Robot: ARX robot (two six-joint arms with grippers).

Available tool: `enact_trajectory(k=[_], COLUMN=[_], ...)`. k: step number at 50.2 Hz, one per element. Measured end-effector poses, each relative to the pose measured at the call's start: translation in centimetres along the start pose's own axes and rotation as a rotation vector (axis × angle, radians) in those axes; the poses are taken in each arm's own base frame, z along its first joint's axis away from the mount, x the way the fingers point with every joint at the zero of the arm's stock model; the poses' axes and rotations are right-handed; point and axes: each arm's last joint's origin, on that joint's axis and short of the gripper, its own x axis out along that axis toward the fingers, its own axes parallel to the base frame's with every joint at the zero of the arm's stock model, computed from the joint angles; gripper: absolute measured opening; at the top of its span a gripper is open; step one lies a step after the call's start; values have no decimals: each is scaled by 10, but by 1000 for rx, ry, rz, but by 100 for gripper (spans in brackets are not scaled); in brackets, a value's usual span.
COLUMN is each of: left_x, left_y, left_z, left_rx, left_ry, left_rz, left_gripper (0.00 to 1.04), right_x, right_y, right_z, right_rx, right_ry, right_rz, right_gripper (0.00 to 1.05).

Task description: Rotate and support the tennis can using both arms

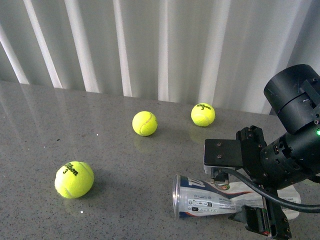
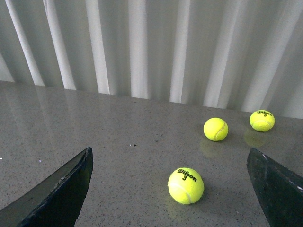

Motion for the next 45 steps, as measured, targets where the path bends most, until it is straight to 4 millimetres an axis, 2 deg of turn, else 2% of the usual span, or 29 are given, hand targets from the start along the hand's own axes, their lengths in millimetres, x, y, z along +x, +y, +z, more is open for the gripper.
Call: enact_trajectory(k=[19, 28, 35, 40, 45], left_x=[0, 0, 0, 0, 0], left_y=[0, 0, 0, 0, 0], left_z=[0, 0, 0, 0, 0], left_rx=[0, 0, 0, 0, 0], left_ry=[0, 0, 0, 0, 0], left_rz=[0, 0, 0, 0, 0], left_gripper=[98, 98, 98, 98, 98], right_x=[-17, -34, -55, -75, -107], right_y=[3, -1, -7, -17, -28], right_z=[13, 18, 22, 28, 37], right_rx=[21, 27, 63, 97, 149], right_ry=[-33, -59, -118, -171, -249], right_rz=[4, -31, -83, -187, -341], right_gripper=[98, 98, 98, 98, 98])
